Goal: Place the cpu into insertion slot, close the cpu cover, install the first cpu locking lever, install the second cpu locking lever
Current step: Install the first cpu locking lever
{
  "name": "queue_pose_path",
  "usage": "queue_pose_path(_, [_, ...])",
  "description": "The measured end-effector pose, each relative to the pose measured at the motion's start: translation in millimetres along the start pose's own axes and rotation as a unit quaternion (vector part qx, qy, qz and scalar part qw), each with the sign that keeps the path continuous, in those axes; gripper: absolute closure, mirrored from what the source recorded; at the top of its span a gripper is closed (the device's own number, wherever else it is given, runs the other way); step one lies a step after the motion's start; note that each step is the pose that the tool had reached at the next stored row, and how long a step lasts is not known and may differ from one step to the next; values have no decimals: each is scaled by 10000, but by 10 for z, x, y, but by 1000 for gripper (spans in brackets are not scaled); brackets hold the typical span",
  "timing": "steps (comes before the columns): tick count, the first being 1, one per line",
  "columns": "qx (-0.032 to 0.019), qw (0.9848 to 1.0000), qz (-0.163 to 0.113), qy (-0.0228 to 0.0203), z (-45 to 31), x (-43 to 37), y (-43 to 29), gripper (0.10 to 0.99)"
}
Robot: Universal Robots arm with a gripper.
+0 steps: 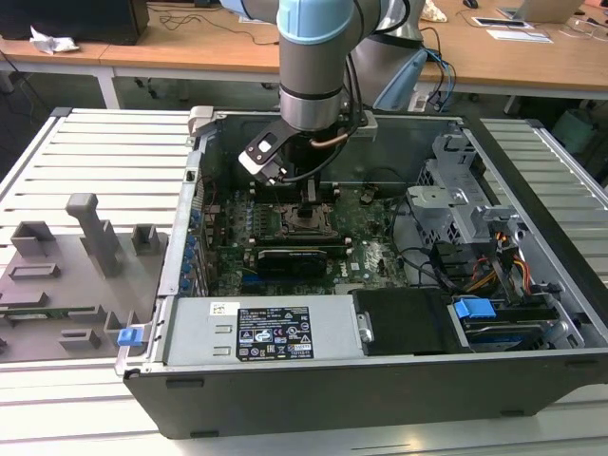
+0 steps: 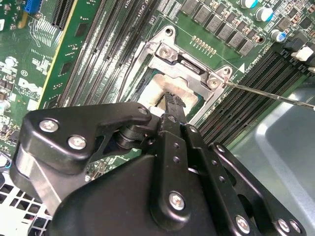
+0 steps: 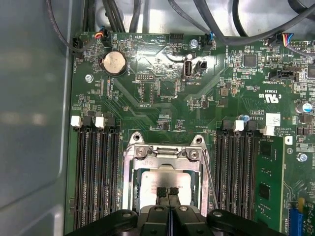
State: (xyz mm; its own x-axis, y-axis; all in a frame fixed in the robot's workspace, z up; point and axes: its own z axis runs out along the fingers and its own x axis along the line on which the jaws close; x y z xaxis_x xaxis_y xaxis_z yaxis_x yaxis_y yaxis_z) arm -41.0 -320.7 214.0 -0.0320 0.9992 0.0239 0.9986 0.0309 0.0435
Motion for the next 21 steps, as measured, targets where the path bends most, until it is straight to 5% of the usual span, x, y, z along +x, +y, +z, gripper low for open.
queue_pose_path(21, [0, 10000, 0, 0, -52, 1, 2, 976])
